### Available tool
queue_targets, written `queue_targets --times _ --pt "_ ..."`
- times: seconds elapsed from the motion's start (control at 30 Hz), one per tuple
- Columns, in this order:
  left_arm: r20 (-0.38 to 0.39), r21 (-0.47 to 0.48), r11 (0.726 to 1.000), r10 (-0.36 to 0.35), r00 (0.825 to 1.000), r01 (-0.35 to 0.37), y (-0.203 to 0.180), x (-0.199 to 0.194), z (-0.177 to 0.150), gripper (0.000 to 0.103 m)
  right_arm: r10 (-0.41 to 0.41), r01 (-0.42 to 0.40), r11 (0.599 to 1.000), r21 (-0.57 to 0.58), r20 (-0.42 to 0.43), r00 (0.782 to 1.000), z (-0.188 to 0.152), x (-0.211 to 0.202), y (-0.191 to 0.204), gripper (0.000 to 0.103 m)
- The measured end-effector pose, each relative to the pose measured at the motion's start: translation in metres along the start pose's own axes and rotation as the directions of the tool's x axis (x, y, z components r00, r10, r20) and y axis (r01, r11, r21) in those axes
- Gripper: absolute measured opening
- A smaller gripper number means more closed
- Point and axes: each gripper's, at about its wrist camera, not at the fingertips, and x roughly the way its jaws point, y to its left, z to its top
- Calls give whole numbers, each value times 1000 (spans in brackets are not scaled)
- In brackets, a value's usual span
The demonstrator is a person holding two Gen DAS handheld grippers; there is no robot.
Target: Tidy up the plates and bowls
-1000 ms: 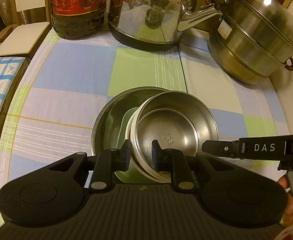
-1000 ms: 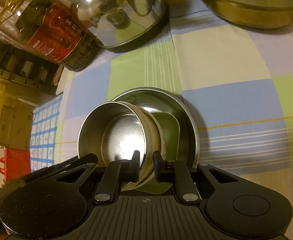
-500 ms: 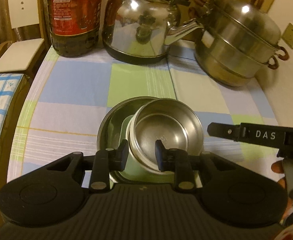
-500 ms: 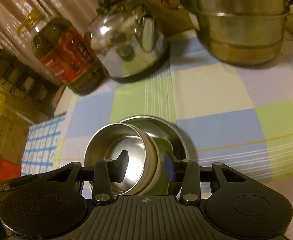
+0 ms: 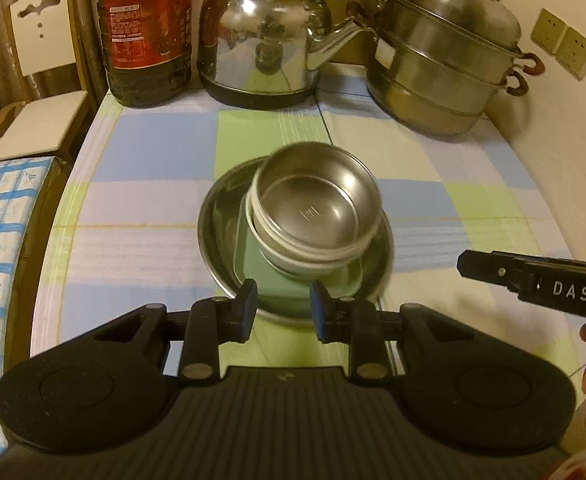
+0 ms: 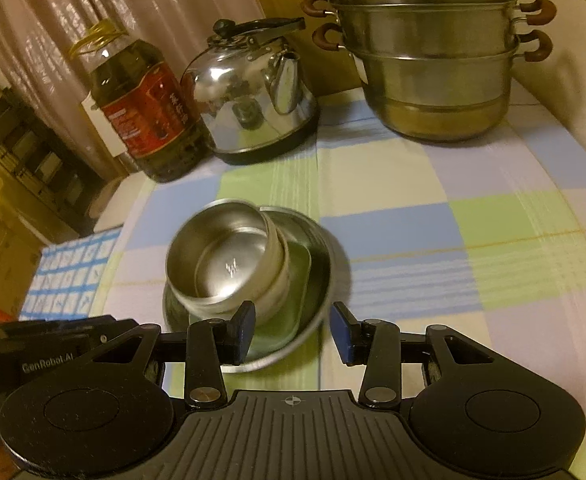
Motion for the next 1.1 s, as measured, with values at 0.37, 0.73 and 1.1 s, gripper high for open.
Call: queue_targets --times 0.37,0.73,1.1 --pt "10 -22 999 31 999 -31 -69 -39 -65 25 50 -51 998 -38 -30 998 -53 -53 -35 42" --pt "30 -68 997 48 998 -46 -131 -87 -142 25 47 -53 990 -129 -55 997 -120 -121 -70 42" --pt "25 -55 998 9 1000 -7 -164 -113 -187 25 43 -51 988 -147 -59 997 -163 -171 -86 42"
